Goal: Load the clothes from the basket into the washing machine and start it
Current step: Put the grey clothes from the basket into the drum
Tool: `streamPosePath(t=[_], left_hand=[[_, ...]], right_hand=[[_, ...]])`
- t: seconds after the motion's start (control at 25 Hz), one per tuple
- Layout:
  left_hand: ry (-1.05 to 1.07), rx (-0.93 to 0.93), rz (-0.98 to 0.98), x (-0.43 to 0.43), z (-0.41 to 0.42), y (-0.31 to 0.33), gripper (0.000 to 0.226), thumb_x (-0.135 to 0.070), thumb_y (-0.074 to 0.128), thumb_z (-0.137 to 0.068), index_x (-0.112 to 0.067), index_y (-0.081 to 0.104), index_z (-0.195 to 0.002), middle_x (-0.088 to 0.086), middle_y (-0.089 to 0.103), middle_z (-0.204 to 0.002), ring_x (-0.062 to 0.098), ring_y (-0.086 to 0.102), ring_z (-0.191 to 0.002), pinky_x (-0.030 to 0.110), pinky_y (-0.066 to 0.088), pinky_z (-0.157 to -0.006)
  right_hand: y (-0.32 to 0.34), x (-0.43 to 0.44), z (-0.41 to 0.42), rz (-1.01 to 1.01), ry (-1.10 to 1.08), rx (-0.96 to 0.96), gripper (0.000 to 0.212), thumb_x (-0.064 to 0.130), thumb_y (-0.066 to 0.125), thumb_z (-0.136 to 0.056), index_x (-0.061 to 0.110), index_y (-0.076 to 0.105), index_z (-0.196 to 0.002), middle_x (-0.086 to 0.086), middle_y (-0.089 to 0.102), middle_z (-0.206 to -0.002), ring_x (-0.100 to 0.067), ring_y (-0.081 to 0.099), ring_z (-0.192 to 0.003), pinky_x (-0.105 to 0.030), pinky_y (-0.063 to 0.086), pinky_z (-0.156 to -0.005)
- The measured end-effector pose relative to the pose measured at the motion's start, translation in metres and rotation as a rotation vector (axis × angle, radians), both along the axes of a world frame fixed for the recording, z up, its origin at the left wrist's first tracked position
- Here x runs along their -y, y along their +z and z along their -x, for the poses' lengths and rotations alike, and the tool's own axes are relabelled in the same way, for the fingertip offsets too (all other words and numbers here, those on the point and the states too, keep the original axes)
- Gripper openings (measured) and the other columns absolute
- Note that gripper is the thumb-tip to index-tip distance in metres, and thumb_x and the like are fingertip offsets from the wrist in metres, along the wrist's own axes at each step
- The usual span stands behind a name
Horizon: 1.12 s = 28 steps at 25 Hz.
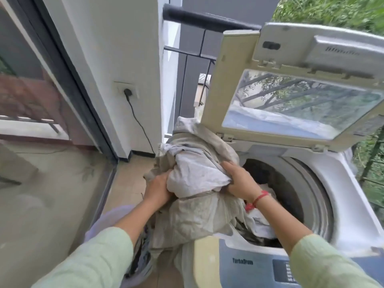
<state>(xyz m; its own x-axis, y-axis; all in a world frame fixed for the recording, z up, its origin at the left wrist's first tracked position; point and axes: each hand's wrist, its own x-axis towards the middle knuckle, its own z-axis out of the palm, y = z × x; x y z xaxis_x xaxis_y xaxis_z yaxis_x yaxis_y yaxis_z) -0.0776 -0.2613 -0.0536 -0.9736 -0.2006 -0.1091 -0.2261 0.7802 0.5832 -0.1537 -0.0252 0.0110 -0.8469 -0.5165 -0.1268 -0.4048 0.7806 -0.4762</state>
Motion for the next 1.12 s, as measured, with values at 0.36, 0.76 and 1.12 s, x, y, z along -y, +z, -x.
streamPosePath(t=[0.36,0.76,1.12], left_hand=[[-0.116,-0.737,0.271,-0.105,0.018,0.156,0.035,-0.039,0.056,-0.068,-0.021,0.064,-0.097,0.002,0.061,-0.07,0.031,0.06,-0.067,0.034,0.044,-0.058],[-0.704,0.206,0.151,-0.177,0.025,0.087,0.074,-0.047,0.069,-0.073,-0.031,0.038,-0.137,0.001,0.04,-0.137,0.023,0.035,-0.131,0.041,0.032,-0.107],[0.064,0.168,-0.179,-0.073,-0.003,0.049,0.134,-0.076,0.07,-0.044,-0.032,-0.002,-0.148,0.006,-0.003,-0.156,0.026,0.008,-0.144,0.045,0.02,-0.116]], right_hand=[[0.094,-0.143,0.006,0.435,-0.477,-0.546,0.014,0.011,0.053,-0.07,0.022,0.048,-0.076,0.001,0.045,-0.08,-0.014,0.043,-0.07,-0.026,0.031,-0.058],[0.003,-0.224,0.014,-0.544,-0.215,0.146,0.043,0.018,0.05,-0.091,0.017,0.043,-0.133,-0.013,0.054,-0.127,-0.03,0.056,-0.114,-0.04,0.043,-0.093],[-0.023,-0.066,0.016,0.256,-0.23,0.336,0.102,0.026,0.081,-0.07,0.013,0.017,-0.149,-0.003,0.024,-0.15,-0.021,0.016,-0.144,-0.029,0.018,-0.113]])
